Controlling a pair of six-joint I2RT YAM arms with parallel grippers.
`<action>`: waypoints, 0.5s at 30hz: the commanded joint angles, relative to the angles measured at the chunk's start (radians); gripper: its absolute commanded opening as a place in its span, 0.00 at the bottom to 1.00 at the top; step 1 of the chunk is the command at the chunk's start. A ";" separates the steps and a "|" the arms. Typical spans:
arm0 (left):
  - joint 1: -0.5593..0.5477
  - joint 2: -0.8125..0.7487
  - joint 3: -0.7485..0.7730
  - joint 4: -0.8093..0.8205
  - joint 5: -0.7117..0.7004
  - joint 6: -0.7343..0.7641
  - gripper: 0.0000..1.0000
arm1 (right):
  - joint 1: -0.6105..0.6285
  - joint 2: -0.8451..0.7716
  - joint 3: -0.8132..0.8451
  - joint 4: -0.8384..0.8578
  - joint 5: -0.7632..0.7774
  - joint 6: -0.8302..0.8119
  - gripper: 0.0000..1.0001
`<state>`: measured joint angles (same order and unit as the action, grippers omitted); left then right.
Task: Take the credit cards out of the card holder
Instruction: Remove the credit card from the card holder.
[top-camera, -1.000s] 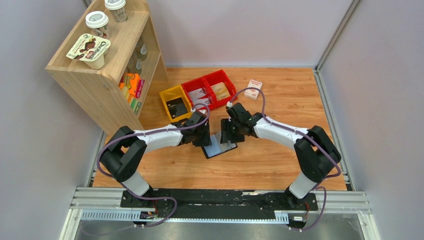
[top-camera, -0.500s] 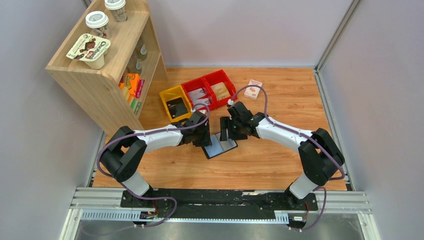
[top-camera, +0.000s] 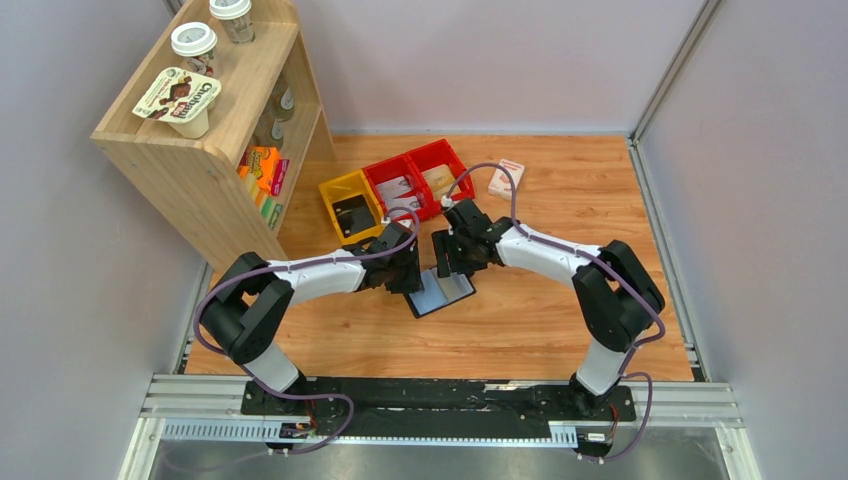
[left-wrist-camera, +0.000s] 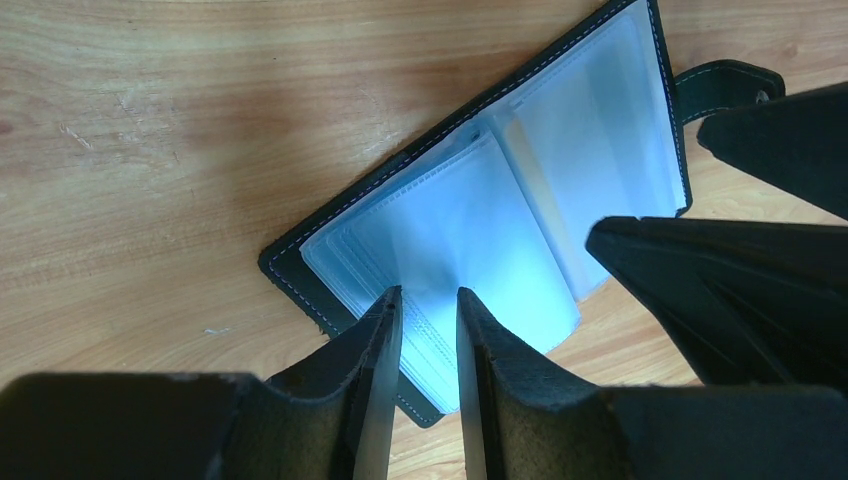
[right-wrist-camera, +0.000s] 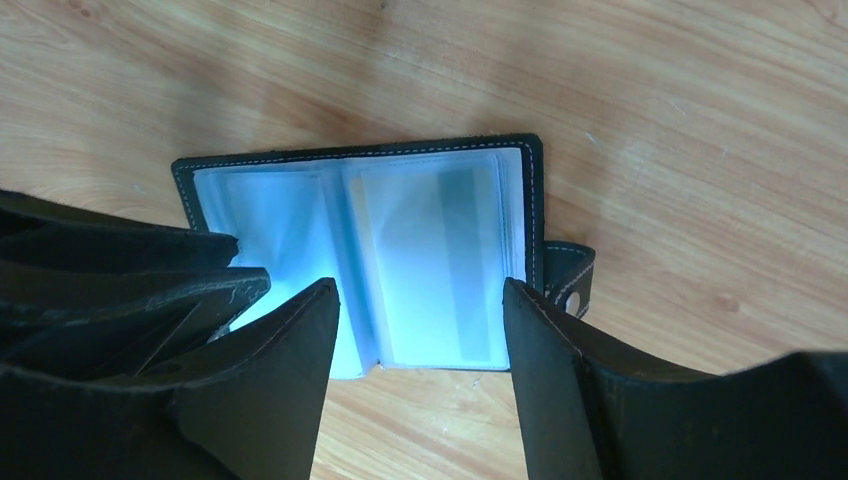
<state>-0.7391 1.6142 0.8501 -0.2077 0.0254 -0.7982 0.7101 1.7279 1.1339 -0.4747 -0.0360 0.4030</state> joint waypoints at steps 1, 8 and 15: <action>-0.006 -0.004 -0.006 -0.004 0.002 -0.006 0.35 | 0.000 0.039 0.050 0.011 0.019 -0.049 0.64; -0.006 0.001 -0.003 -0.007 -0.001 -0.003 0.34 | -0.001 0.087 0.049 0.010 0.025 -0.053 0.66; -0.006 0.004 0.000 -0.007 0.002 -0.001 0.34 | -0.001 0.088 0.052 0.018 -0.033 -0.066 0.60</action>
<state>-0.7391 1.6142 0.8501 -0.2085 0.0254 -0.7982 0.7067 1.8107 1.1549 -0.4786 -0.0265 0.3573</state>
